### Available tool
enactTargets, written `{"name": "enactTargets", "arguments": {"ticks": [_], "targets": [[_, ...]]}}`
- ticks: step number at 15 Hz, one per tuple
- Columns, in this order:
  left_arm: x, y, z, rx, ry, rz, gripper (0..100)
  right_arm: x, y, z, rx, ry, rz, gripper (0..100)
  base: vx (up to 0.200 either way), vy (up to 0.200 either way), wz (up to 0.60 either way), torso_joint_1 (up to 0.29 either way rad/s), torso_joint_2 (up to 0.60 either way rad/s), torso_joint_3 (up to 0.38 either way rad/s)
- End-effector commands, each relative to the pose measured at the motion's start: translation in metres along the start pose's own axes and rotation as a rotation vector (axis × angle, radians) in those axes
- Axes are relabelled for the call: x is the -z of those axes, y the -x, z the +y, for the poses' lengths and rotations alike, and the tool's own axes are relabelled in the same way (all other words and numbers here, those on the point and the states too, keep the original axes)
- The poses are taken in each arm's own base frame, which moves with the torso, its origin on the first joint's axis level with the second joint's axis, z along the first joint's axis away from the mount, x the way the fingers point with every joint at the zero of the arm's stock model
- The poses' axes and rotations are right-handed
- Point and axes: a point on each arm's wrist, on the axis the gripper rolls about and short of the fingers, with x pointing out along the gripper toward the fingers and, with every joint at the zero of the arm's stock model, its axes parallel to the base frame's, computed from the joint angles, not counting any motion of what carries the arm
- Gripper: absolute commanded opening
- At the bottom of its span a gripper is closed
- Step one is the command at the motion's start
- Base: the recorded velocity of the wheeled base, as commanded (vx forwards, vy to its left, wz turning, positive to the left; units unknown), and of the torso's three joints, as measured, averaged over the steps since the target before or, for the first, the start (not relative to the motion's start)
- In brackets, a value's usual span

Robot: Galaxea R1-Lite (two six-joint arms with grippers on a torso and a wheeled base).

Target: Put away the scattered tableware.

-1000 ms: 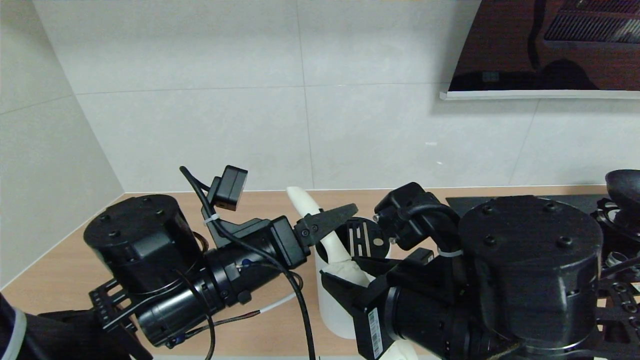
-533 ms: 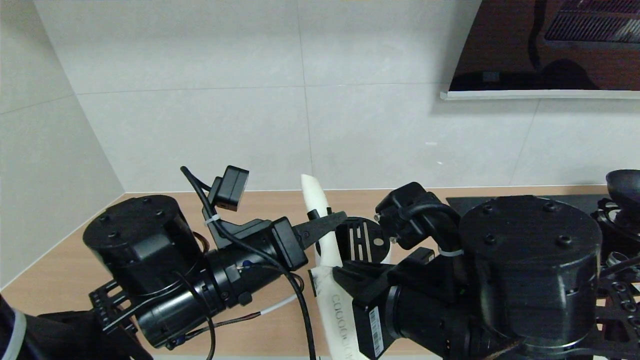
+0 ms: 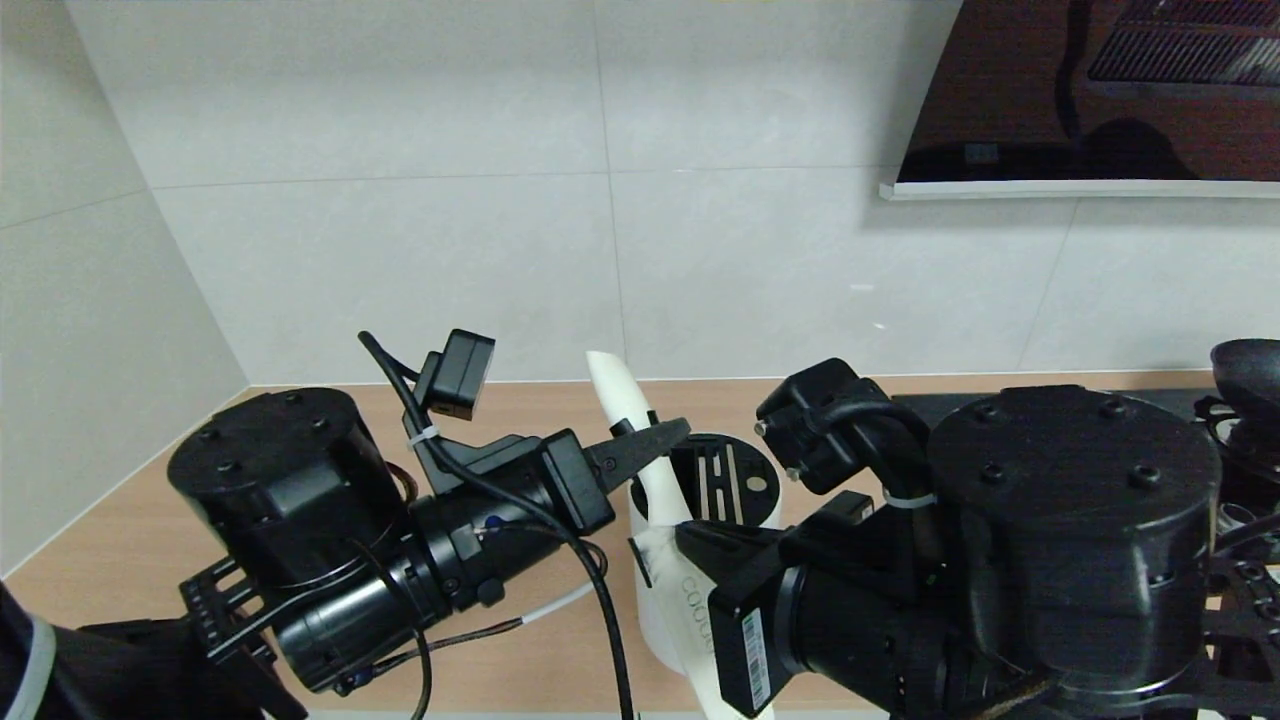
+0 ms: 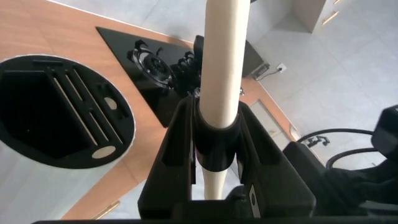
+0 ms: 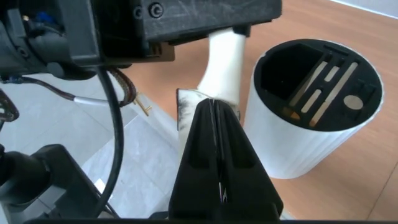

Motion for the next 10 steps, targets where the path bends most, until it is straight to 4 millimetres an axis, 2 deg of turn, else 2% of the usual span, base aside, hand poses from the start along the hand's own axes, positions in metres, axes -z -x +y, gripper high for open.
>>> {"name": "enactTargets", "arguments": {"ticks": [1,2,6,10], "targets": [[-0.001,-0.001,-0.001,-0.005,-0.002,-0.014,0,-0.001,0.0,-0.001,0.005,-0.003,-0.004,0,0.0,0.0,0.0,0.0,0.0,0.0],[-0.002,-0.001,-0.001,-0.003,-0.003,-0.018,0,-0.002,0.0,-0.003,0.008,-0.004,-0.006,100,0.0,0.0,0.0,0.0,0.0,0.0],[-0.006,-0.001,-0.005,-0.001,-0.008,-0.043,0,-0.009,0.005,-0.01,0.024,-0.016,-0.032,100,0.0,0.0,0.0,0.0,0.0,0.0],[-0.021,-0.01,-0.011,-0.109,-0.088,-0.157,0,-0.03,0.011,-0.04,0.11,-0.049,-0.103,100,0.0,0.0,0.0,0.0,0.0,0.0]]}}
